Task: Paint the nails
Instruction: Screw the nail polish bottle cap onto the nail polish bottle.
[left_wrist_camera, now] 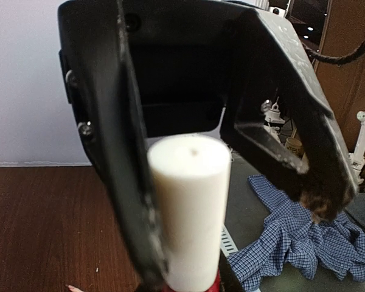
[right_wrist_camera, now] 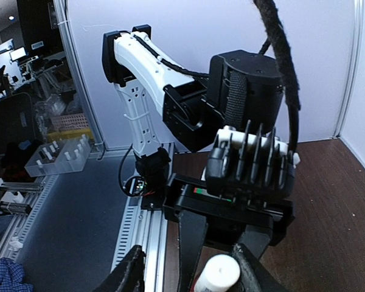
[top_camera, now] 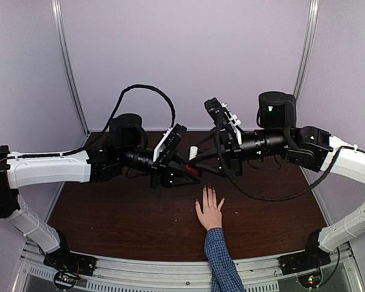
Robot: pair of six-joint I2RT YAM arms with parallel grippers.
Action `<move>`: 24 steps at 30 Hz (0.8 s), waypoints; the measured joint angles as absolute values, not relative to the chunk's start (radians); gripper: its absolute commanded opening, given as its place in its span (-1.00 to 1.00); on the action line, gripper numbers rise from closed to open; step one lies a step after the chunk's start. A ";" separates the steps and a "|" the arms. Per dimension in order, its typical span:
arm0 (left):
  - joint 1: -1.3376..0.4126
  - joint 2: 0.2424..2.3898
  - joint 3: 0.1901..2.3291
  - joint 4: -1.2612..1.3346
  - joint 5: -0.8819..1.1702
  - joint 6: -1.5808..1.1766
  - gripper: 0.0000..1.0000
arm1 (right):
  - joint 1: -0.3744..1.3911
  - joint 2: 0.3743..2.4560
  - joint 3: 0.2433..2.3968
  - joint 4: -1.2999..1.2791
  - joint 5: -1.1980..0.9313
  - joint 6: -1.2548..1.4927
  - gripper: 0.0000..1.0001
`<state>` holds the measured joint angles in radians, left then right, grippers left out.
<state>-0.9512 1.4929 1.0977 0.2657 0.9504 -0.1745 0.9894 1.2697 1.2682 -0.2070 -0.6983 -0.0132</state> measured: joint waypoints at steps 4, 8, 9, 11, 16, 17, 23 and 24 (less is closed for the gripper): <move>-0.956 1.503 1.113 0.260 0.970 -0.173 -1.00 | 0.989 1.304 1.289 -0.205 -0.752 -0.006 -0.18; -0.957 1.504 1.122 0.259 0.976 -0.170 -1.00 | 0.988 1.319 1.290 -0.205 -0.785 0.015 -0.38; -0.958 1.504 1.122 0.259 0.976 -0.169 -1.00 | 0.987 1.320 1.290 -0.205 -0.789 0.017 -0.49; -0.960 1.504 1.122 0.258 0.981 -0.163 -1.00 | 0.984 1.324 1.290 -0.204 -0.796 0.027 -0.61; -0.966 1.504 1.122 0.253 0.986 -0.162 -1.00 | 0.979 1.328 1.290 -0.204 -0.809 0.027 -0.94; -0.966 1.504 1.122 0.252 0.986 -0.166 -1.00 | 0.979 1.328 1.290 -0.205 -0.809 0.023 -0.97; -0.966 1.500 1.122 0.242 0.973 -0.165 -1.00 | 0.977 1.329 1.290 -0.206 -0.811 0.022 -1.00; -0.966 1.497 1.122 0.238 0.967 -0.162 -1.00 | 0.976 1.329 1.290 -0.206 -0.811 0.022 -1.00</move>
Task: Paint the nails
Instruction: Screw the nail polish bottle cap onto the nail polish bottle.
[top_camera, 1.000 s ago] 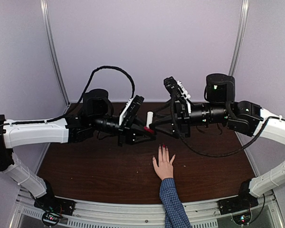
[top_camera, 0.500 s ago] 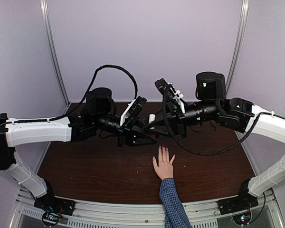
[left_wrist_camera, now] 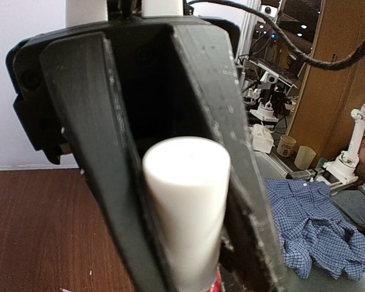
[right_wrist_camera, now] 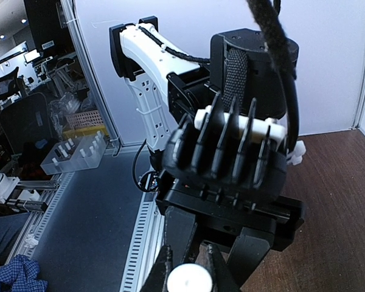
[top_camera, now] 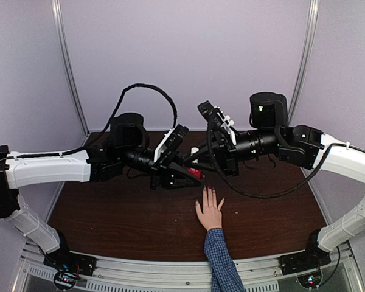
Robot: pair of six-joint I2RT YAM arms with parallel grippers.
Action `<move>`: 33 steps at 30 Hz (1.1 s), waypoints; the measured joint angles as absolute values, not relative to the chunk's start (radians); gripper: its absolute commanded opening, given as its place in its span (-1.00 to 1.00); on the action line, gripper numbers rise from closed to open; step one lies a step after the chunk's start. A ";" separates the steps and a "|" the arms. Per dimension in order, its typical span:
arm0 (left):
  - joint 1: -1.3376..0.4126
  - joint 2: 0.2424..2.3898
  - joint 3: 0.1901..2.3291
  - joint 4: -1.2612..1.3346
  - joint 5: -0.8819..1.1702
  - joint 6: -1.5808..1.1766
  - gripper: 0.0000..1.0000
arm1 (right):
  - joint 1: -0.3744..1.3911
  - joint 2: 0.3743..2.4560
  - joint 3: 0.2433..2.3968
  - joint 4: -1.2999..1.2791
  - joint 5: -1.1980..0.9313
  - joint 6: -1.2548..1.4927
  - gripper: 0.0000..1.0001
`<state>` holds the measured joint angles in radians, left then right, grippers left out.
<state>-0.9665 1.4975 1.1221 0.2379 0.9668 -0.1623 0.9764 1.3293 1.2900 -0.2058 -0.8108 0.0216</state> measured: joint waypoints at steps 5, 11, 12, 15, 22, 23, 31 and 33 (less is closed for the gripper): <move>-0.971 1.480 1.122 0.209 0.896 -0.148 -1.00 | 0.974 1.329 1.292 -0.206 -0.785 0.022 -1.00; -0.971 1.454 1.117 0.205 0.764 -0.144 -1.00 | 0.973 1.330 1.308 -0.206 -0.696 0.025 -1.00; -0.971 1.452 1.115 0.205 0.744 -0.144 -1.00 | 0.973 1.330 1.309 -0.207 -0.676 0.026 -1.00; -0.971 1.451 1.111 0.207 0.676 -0.144 -1.00 | 0.973 1.330 1.310 -0.212 -0.618 0.030 -1.00; -0.977 1.451 1.107 0.203 0.514 -0.144 -1.00 | 0.973 1.341 1.310 -0.211 -0.483 0.043 -1.00; -0.978 1.451 1.107 0.200 0.492 -0.144 -1.00 | 0.973 1.343 1.310 -0.210 -0.466 0.048 -1.00; -0.982 1.475 1.107 0.183 0.290 -0.140 -1.00 | 0.973 1.390 1.319 -0.201 -0.305 0.095 -1.00; -0.983 1.488 1.107 0.185 0.252 -0.140 -1.00 | 0.974 1.402 1.319 -0.202 -0.261 0.113 -1.00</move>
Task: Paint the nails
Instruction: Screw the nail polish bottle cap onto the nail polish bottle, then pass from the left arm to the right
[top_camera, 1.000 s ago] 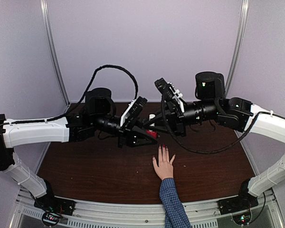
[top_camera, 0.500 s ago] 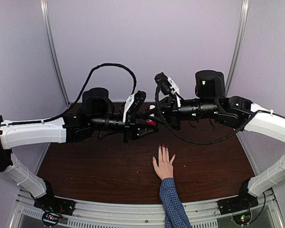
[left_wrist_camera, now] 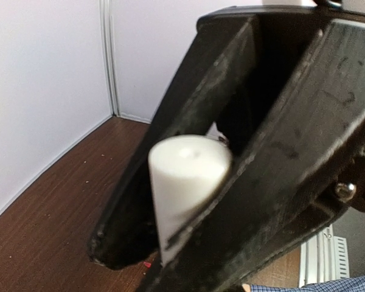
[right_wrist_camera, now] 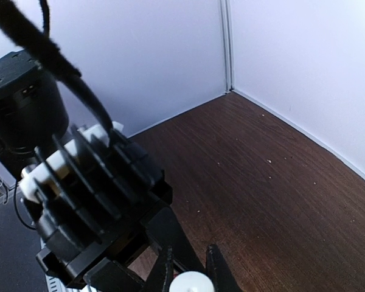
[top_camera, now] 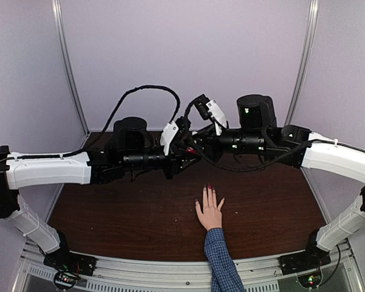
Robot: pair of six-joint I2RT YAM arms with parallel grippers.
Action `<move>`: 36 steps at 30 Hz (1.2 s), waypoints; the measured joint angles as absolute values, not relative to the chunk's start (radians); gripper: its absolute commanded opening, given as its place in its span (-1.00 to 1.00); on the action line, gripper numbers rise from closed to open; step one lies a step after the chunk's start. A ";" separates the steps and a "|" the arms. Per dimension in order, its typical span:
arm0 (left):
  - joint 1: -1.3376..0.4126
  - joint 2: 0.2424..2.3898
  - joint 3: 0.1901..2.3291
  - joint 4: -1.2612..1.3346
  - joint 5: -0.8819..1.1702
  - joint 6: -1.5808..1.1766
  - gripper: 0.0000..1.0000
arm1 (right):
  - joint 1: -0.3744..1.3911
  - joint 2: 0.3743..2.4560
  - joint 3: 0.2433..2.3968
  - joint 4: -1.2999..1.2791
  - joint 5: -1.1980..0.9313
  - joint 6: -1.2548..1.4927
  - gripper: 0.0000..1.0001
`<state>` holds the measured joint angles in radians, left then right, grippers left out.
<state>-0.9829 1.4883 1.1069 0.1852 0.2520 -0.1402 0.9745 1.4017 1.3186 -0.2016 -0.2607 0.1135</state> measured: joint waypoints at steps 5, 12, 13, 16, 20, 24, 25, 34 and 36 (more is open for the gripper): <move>-0.984 1.514 1.107 0.191 0.181 -0.139 -1.00 | 0.984 1.427 1.319 -0.200 -0.157 0.161 -1.00; -0.986 1.519 1.107 0.196 0.147 -0.133 -1.00 | 0.987 1.427 1.310 -0.189 -0.134 0.165 -0.17; -0.981 1.519 1.107 0.194 0.140 -0.133 -1.00 | 0.987 1.419 1.303 -0.192 -0.134 0.170 -0.08; -0.961 1.518 1.106 0.188 0.133 -0.125 -1.00 | 0.986 1.389 1.294 -0.214 -0.139 0.165 0.00; -0.952 1.513 1.091 0.179 0.140 -0.109 -1.00 | 0.982 1.349 1.300 -0.258 -0.150 0.160 0.03; -0.952 1.510 1.077 0.163 0.180 -0.091 -1.00 | 0.975 1.331 1.311 -0.303 -0.162 0.157 -0.01; -0.952 1.510 1.075 0.161 0.191 -0.087 -1.00 | 0.974 1.331 1.319 -0.322 -0.165 0.156 -0.04; -0.952 1.510 1.073 0.155 0.295 -0.064 -1.00 | 0.968 1.361 1.424 -0.435 -0.179 0.167 -0.11; -0.952 1.510 1.073 0.155 0.312 -0.061 -1.00 | 0.968 1.372 1.434 -0.446 -0.187 0.170 -0.13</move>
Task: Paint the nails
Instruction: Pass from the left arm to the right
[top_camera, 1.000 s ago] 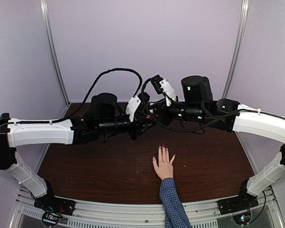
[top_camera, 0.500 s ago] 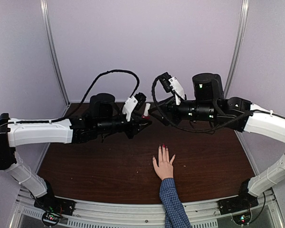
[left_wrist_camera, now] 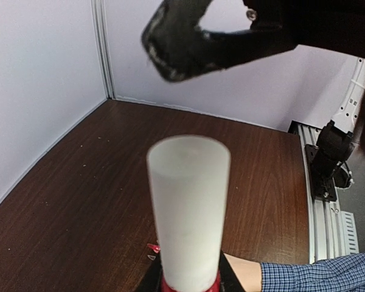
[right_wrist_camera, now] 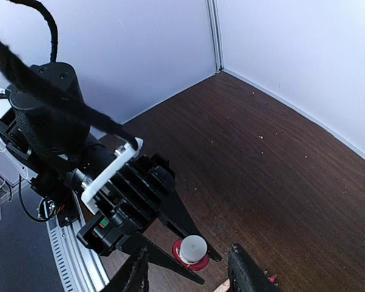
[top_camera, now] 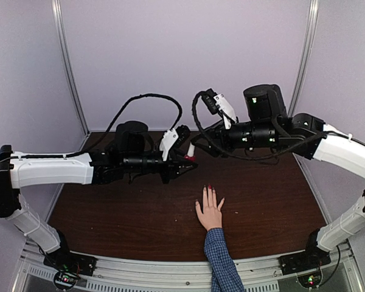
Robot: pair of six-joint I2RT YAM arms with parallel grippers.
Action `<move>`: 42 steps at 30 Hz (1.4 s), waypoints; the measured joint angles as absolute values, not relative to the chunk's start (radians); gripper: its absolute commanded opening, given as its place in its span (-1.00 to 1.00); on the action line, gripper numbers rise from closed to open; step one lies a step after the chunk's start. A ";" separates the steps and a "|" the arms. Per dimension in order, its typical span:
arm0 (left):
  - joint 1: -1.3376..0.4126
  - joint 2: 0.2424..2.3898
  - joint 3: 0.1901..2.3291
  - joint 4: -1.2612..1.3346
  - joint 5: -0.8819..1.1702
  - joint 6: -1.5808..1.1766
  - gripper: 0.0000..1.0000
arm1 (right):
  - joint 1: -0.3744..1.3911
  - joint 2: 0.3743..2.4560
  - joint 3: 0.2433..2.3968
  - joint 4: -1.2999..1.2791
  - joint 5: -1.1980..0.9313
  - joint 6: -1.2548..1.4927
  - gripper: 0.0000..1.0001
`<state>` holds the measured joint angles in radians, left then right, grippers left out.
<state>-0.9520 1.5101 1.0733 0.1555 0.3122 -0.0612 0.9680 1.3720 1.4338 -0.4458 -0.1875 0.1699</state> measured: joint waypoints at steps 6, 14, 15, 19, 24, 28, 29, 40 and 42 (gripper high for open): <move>-0.952 1.510 1.073 0.156 0.340 -0.061 -1.00 | 0.968 1.406 1.434 -0.466 -0.209 0.187 -0.21; -0.952 1.510 1.073 0.156 0.341 -0.061 -1.00 | 0.968 1.443 1.434 -0.473 -0.212 0.192 -0.47; -0.952 1.510 1.073 0.156 0.340 -0.061 -1.00 | 0.968 1.448 1.434 -0.474 -0.214 0.197 -0.52; -0.952 1.510 1.073 0.156 0.328 -0.061 -1.00 | 0.968 1.454 1.434 -0.476 -0.223 0.204 -0.69; -0.953 1.509 1.073 0.155 0.304 -0.062 -1.00 | 0.968 1.453 1.434 -0.475 -0.229 0.207 -0.81; -0.954 1.509 1.073 0.155 0.293 -0.062 -1.00 | 0.968 1.453 1.435 -0.475 -0.232 0.205 -0.93; -0.955 1.509 1.073 0.155 0.292 -0.063 -0.94 | 0.968 1.453 1.434 -0.475 -0.232 0.205 -0.96; -0.955 1.489 1.073 0.155 0.293 -0.070 0.26 | 0.935 1.426 1.434 -0.469 -0.233 0.210 -1.00; -0.955 1.480 1.071 0.156 0.293 -0.071 0.48 | 0.927 1.414 1.434 -0.466 -0.232 0.210 -1.00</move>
<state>-0.9554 1.4799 1.0710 0.1562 0.2928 -0.0711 0.9268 1.4143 1.4342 -0.4664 -0.2321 0.2100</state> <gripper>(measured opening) 0.595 0.148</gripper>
